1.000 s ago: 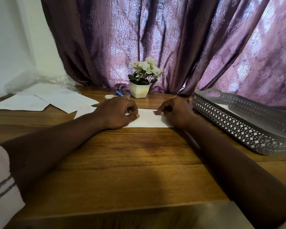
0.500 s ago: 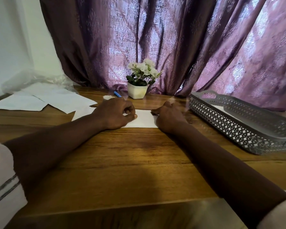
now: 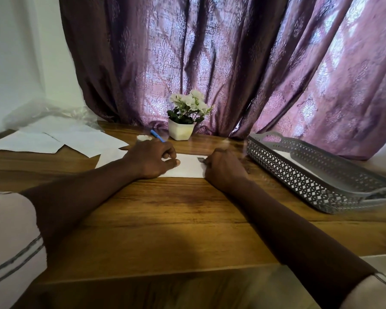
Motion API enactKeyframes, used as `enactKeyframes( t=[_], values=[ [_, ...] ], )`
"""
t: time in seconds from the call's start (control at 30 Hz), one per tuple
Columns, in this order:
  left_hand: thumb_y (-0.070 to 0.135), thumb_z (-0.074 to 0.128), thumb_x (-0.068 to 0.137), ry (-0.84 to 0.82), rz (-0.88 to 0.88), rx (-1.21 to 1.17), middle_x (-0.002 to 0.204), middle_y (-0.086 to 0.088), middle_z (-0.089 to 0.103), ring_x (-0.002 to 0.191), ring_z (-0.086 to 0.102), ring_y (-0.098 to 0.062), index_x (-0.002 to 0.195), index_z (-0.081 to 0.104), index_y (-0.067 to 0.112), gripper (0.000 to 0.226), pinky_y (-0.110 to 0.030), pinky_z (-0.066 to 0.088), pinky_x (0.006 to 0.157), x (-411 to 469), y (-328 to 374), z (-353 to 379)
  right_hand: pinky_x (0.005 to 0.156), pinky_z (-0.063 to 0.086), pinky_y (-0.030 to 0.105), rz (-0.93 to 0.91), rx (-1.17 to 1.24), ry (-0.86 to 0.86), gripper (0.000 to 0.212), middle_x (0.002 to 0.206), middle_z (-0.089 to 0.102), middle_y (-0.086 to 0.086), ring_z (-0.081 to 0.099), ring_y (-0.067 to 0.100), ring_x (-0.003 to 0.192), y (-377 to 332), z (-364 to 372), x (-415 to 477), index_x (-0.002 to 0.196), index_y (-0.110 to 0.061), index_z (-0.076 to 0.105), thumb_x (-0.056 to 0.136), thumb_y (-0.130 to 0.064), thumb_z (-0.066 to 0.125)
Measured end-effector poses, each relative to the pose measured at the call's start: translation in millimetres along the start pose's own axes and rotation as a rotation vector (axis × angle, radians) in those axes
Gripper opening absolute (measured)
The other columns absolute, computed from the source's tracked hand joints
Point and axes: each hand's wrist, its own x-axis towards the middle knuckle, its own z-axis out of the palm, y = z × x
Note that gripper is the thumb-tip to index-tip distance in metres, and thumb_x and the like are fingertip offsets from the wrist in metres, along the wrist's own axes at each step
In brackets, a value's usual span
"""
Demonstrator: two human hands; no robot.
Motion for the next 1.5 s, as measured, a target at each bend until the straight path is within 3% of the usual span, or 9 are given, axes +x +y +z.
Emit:
enactKeyframes(
  t=[0.1, 0.27, 0.47, 0.63, 0.73, 0.87, 1.1, 1.27, 1.5],
  values=[
    [0.052, 0.071, 0.088, 0.032, 0.014, 0.007, 0.097, 0.013, 0.064, 0.092, 0.061, -0.009, 0.101, 0.069, 0.032, 0.025, -0.033, 0.051, 0.078, -4, 4, -4, 0.07, 0.043, 0.03, 0.026, 0.068, 0.119, 0.027, 0.112, 0.07, 0.011, 0.068, 0.033, 0.095, 0, 0, -3, 0.103, -0.013, 0.075, 0.094, -0.024, 0.052],
    [0.039, 0.074, 0.085, 0.304, -0.038, 0.074, 0.095, 0.012, 0.061, 0.092, 0.06, -0.015, 0.098, 0.07, 0.03, 0.016, -0.031, 0.042, 0.072, -7, 4, -20, 0.076, 0.055, 0.037, -0.014, 0.185, 0.189, 0.021, 0.109, 0.07, 0.003, 0.066, 0.028, 0.096, 1, -2, 0, 0.102, -0.022, 0.074, 0.09, -0.029, 0.057],
    [0.042, 0.072, 0.085, 0.27, -0.19, 0.22, 0.121, -0.008, 0.062, 0.116, 0.06, -0.033, 0.115, 0.066, 0.027, 0.034, -0.043, 0.05, 0.093, -4, -19, -29, 0.08, 0.051, 0.032, 0.03, 0.291, 0.21, 0.025, 0.119, 0.069, -0.002, 0.066, 0.02, 0.105, 6, 1, 9, 0.112, -0.026, 0.073, 0.091, -0.035, 0.062],
    [0.049, 0.065, 0.09, 0.206, -0.234, 0.242, 0.135, -0.009, 0.053, 0.129, 0.05, -0.032, 0.132, 0.056, 0.027, 0.048, -0.045, 0.041, 0.102, -3, -15, -26, 0.097, 0.039, 0.028, -0.066, 0.481, -0.056, 0.068, 0.151, 0.05, -0.003, 0.051, 0.019, 0.133, 2, -2, 16, 0.15, -0.025, 0.048, 0.092, -0.058, 0.065],
    [0.056, 0.063, 0.089, 0.242, -0.188, 0.231, 0.135, -0.007, 0.051, 0.129, 0.047, -0.031, 0.131, 0.055, 0.029, 0.051, -0.048, 0.041, 0.106, 0, 2, -20, 0.112, 0.039, 0.035, -0.061, 0.379, -0.316, 0.116, 0.163, 0.037, -0.003, 0.044, 0.021, 0.143, -6, 2, 33, 0.158, -0.024, 0.035, 0.066, -0.089, 0.062],
    [0.062, 0.06, 0.086, 0.261, -0.058, 0.174, 0.138, -0.002, 0.049, 0.132, 0.043, -0.028, 0.131, 0.052, 0.033, 0.054, -0.051, 0.038, 0.106, 0, 25, -10, 0.114, 0.042, 0.039, -0.104, 0.259, -0.491, 0.127, 0.153, 0.051, -0.004, 0.052, 0.019, 0.135, -8, -8, 59, 0.151, -0.026, 0.048, 0.047, -0.096, 0.068],
    [0.061, 0.054, 0.089, 0.368, 0.142, 0.201, 0.145, 0.001, 0.046, 0.133, 0.045, -0.024, 0.137, 0.047, 0.033, 0.056, -0.052, 0.039, 0.105, -9, 44, -16, 0.103, 0.042, 0.03, -0.144, 0.331, -0.672, 0.068, 0.132, 0.054, -0.012, 0.051, 0.012, 0.121, -21, -47, 34, 0.135, -0.037, 0.059, 0.075, -0.054, 0.085],
    [0.062, 0.052, 0.092, 0.369, 0.202, 0.17, 0.152, -0.002, 0.041, 0.14, 0.04, -0.025, 0.145, 0.045, 0.031, 0.062, -0.054, 0.04, 0.107, -23, 58, -22, 0.091, 0.046, 0.03, -0.064, 0.305, -0.423, 0.081, 0.125, 0.059, -0.009, 0.056, 0.016, 0.116, -11, -43, 1, 0.137, -0.023, 0.055, 0.073, -0.066, 0.081],
    [0.063, 0.043, 0.096, 0.385, 0.397, 0.258, 0.157, -0.008, 0.04, 0.143, 0.038, -0.03, 0.153, 0.04, 0.022, 0.069, -0.054, 0.031, 0.113, -42, 70, -14, 0.052, 0.048, 0.023, 0.11, 0.572, -0.001, 0.019, 0.074, 0.068, 0.0, 0.06, 0.008, 0.053, 31, -54, -66, 0.105, -0.012, 0.067, 0.09, -0.016, 0.077]
  ],
)
